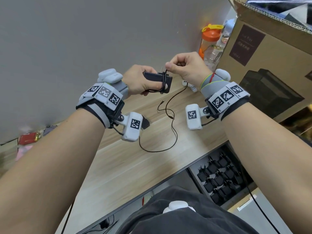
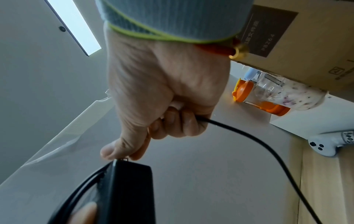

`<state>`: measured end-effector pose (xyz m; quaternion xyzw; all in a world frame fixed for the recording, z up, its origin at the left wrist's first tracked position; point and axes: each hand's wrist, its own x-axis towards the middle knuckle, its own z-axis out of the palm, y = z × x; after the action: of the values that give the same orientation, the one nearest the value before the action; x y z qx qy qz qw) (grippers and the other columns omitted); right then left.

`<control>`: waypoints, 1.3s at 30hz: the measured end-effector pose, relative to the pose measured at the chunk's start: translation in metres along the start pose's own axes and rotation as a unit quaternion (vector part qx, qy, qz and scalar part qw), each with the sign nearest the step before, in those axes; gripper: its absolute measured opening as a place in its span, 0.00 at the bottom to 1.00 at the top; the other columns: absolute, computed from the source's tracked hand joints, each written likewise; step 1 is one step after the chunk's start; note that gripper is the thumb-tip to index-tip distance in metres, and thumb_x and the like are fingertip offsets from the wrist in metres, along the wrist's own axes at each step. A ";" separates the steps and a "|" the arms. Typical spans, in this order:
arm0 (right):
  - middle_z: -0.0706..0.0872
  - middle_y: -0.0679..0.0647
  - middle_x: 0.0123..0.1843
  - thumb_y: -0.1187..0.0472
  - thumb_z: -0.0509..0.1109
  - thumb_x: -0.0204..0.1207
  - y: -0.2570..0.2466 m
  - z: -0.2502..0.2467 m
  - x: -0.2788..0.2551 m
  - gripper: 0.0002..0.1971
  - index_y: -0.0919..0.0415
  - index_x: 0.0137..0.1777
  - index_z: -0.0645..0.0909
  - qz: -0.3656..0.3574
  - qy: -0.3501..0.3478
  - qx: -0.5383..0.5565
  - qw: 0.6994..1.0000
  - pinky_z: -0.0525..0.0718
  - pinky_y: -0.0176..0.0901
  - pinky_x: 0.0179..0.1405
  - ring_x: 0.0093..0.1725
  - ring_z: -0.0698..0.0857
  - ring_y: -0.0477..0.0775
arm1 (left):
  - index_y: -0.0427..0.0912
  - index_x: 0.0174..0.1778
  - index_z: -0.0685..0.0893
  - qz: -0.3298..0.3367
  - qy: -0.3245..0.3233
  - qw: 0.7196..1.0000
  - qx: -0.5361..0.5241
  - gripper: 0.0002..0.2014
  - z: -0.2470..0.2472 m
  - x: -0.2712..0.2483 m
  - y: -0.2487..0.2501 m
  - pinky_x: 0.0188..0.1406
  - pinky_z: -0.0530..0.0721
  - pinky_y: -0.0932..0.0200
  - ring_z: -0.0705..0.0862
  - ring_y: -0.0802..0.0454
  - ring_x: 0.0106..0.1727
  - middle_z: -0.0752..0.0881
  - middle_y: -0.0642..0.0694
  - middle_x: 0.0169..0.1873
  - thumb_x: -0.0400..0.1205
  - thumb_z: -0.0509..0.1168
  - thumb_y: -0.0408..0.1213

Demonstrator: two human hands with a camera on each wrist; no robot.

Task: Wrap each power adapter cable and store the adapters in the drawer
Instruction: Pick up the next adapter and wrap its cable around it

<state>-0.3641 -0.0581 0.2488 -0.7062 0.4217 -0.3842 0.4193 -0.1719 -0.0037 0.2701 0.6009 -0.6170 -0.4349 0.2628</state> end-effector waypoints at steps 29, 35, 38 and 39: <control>0.69 0.41 0.19 0.52 0.72 0.80 -0.021 0.023 -0.023 0.10 0.52 0.40 0.90 0.007 -0.076 -0.121 0.990 0.61 0.33 0.26 0.23 0.65 0.41 | 0.43 0.41 0.86 -0.046 0.166 0.984 -0.035 0.17 -0.012 -0.002 -0.007 0.25 0.76 0.60 0.75 0.51 0.22 0.82 0.44 0.30 0.65 0.82 0.48; 0.83 0.54 0.33 0.53 0.77 0.76 -0.023 0.006 -0.012 0.09 0.58 0.40 0.89 -0.007 -0.032 -0.099 0.995 0.74 0.39 0.37 0.34 0.74 0.45 | 0.47 0.38 0.84 -0.036 0.074 0.995 0.051 0.19 -0.006 -0.005 -0.010 0.31 0.77 0.59 0.77 0.50 0.25 0.83 0.46 0.26 0.61 0.82 0.53; 0.83 0.48 0.31 0.58 0.78 0.76 -0.021 0.001 -0.008 0.07 0.58 0.38 0.86 -0.005 -0.009 -0.051 0.999 0.76 0.29 0.37 0.30 0.76 0.35 | 0.43 0.41 0.84 -0.006 0.033 0.998 0.049 0.16 -0.001 -0.009 -0.005 0.24 0.75 0.63 0.76 0.52 0.22 0.81 0.48 0.26 0.68 0.82 0.45; 0.81 0.45 0.29 0.59 0.77 0.76 -0.019 0.000 -0.008 0.07 0.58 0.38 0.85 -0.003 -0.007 -0.043 0.999 0.75 0.27 0.35 0.28 0.74 0.34 | 0.42 0.41 0.83 0.004 0.025 0.999 0.044 0.15 0.000 -0.010 -0.003 0.23 0.74 0.64 0.75 0.51 0.22 0.81 0.48 0.26 0.69 0.81 0.43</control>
<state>-0.3613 -0.0453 0.2645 -0.7277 0.4330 -0.3615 0.3904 -0.1691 0.0064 0.2696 0.6200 -0.6311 -0.3914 0.2533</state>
